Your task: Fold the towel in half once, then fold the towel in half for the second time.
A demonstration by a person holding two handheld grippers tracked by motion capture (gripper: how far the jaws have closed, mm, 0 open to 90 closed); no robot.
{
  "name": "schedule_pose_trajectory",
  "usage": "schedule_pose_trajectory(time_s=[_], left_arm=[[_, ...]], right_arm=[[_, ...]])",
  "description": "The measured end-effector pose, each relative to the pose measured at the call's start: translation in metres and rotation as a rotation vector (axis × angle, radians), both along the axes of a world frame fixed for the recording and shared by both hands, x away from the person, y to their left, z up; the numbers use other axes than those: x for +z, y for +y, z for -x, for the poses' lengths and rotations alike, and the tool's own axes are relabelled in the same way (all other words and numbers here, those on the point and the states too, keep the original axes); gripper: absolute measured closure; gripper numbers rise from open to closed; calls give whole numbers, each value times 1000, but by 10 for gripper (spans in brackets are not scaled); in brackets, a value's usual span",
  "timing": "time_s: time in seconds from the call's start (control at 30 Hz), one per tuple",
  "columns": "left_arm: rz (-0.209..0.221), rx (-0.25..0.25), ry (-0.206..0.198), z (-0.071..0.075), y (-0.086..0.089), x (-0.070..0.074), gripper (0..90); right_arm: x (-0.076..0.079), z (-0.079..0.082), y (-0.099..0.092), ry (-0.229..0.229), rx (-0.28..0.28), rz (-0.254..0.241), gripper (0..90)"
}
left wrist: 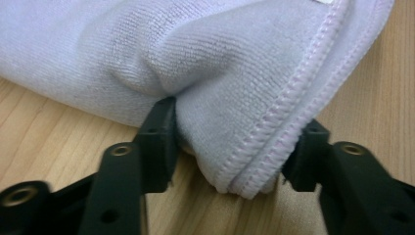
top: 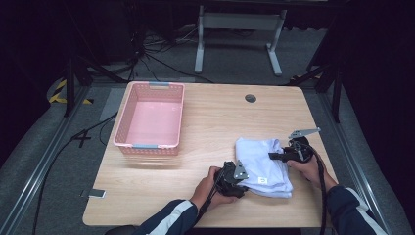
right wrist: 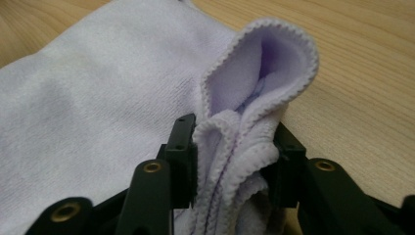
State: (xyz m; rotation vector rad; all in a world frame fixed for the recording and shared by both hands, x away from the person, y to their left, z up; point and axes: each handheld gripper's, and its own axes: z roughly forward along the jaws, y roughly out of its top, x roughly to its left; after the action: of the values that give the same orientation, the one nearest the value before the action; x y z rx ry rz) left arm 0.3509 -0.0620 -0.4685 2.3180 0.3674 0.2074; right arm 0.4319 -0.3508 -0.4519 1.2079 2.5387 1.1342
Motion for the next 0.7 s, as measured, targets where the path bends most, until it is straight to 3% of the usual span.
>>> schedule_pose_trajectory(time_s=[0.1,0.7], left_arm=[[-4,-5,-22,0,-3,0,613],[-2,-8,-26,-3,-1,1,639]], right_arm=[[1,0,1,-11,13,3,664],[7,6,6,-99,9,32,706]])
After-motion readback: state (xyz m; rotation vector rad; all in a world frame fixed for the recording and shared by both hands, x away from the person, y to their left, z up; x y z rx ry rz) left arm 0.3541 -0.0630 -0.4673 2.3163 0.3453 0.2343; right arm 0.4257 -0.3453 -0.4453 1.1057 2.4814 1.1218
